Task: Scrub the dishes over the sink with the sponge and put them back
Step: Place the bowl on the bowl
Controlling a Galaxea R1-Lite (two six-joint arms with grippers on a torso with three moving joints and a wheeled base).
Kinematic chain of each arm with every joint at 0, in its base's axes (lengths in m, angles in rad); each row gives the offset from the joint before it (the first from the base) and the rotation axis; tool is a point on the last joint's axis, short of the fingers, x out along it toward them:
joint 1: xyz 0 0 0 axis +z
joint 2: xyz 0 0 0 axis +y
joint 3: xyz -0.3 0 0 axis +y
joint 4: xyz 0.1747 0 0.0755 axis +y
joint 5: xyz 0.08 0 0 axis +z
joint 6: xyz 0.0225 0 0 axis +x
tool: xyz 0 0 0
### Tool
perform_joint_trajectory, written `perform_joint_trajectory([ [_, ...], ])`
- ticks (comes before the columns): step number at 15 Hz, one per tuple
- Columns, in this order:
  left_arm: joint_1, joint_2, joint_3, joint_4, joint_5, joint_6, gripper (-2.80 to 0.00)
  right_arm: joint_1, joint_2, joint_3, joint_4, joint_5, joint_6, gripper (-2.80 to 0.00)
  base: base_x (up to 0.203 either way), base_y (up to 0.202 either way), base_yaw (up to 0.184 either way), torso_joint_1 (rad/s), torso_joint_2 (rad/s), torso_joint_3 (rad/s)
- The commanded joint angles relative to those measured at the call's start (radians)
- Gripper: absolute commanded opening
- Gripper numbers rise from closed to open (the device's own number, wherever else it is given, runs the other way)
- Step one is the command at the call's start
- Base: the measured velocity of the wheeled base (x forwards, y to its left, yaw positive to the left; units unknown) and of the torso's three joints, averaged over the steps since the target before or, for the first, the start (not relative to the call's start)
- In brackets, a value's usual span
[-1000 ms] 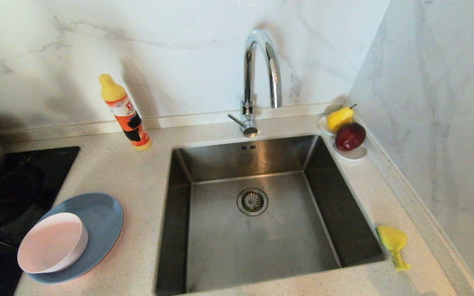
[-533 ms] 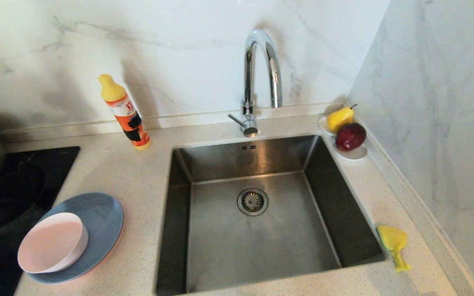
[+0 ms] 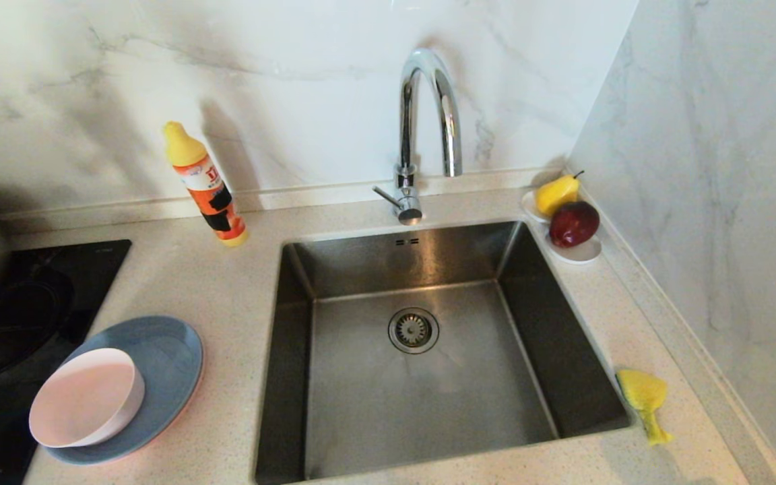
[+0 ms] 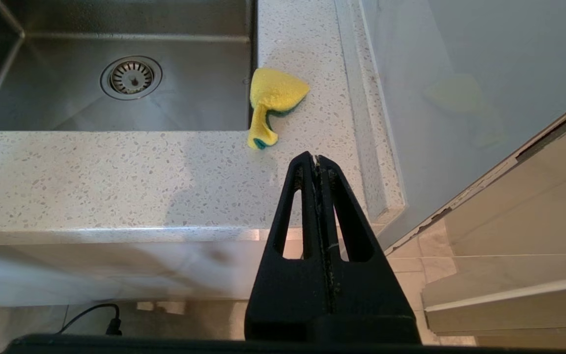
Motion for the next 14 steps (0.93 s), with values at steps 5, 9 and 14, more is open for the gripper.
perform_joint_trajectory([
  [5,-0.42,-0.069,-0.086,0.075,0.073,-0.159,-2.8,0.0,-0.002,0.0,0.0,0.001,-0.001,-2.8,0.0,0.0,0.0,0.0,0.0,0.0],
  [9,-0.604,-0.061,-0.053,0.07,0.153,-0.269,-2.8,0.0,-0.002,0.0,0.0,0.001,0.0,-2.8,0.0,0.0,0.0,0.0,0.0,0.0],
  [14,-0.618,-0.035,0.046,0.012,0.182,-0.277,-2.8,0.0,-0.002,0.0,0.0,0.001,0.0,-2.8,0.0,0.0,0.0,0.0,0.0,0.0],
])
